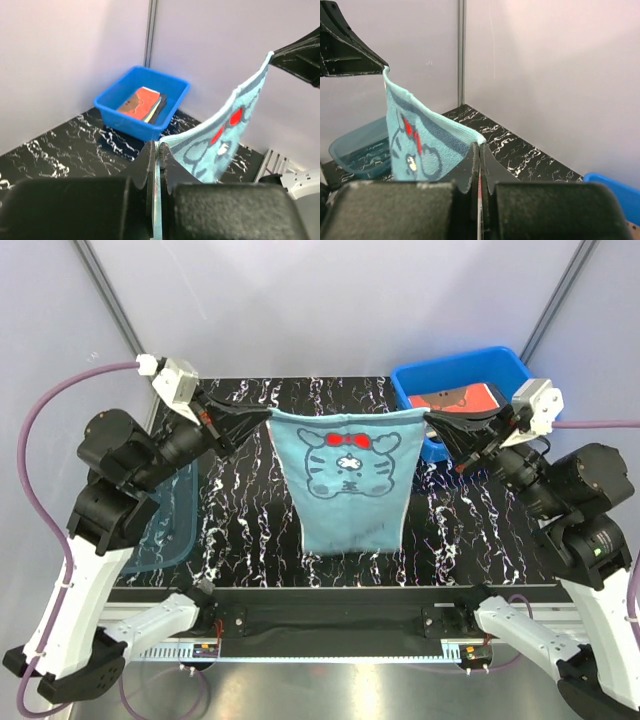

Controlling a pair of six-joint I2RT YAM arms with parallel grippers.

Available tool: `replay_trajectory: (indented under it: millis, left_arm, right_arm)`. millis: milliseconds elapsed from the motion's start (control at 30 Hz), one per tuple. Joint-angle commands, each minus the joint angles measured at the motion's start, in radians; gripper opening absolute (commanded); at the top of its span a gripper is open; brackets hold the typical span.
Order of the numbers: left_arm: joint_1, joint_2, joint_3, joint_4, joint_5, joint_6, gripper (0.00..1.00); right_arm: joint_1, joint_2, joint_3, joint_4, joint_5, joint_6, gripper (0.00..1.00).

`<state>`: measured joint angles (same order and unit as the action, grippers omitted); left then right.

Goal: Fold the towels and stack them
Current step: Flatten out the crumpled towel, then fold the towel

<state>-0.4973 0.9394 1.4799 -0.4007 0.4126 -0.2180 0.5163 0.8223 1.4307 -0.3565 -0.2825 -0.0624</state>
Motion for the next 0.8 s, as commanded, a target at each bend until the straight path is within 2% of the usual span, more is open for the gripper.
replay_trajectory:
  millis: [0,167,233,433,467,600,700,767]
  left_arm:
    - [-0.003,0.094,0.086,-0.028,-0.001,-0.005,0.0]
    - [0.011,0.268,0.198,-0.145,-0.162,0.1,0.0]
    - [0.06,0.361,0.206,-0.15,-0.17,0.098,0.0]
    - [0.224,0.544,0.097,0.087,-0.091,0.092,0.0]
    - [0.242,0.621,0.103,0.108,-0.049,0.071,0.0]
    - [0.287,0.827,0.224,0.125,0.003,0.088,0.0]
    - [0.302,0.955,0.289,0.117,0.037,0.092,0.0]
    - [0.307,0.983,0.306,0.152,0.054,0.08,0.0]
  right_arm:
    - [0.005,0.052,0.022,0.036,0.055,-0.008,0.0]
    - [0.004,0.237,0.048,0.048,0.187,-0.108,0.0]
    - [-0.019,0.337,0.05,0.079,0.197,-0.137,0.0]
    - [-0.162,0.651,0.077,0.229,0.072,-0.146,0.0]
    - [-0.174,0.696,0.092,0.244,0.056,-0.149,0.0]
    - [-0.202,0.907,0.164,0.294,-0.02,-0.18,0.0]
    - [-0.203,1.009,0.212,0.323,-0.046,-0.211,0.0]
    - [-0.214,1.055,0.247,0.329,-0.047,-0.223,0.0]
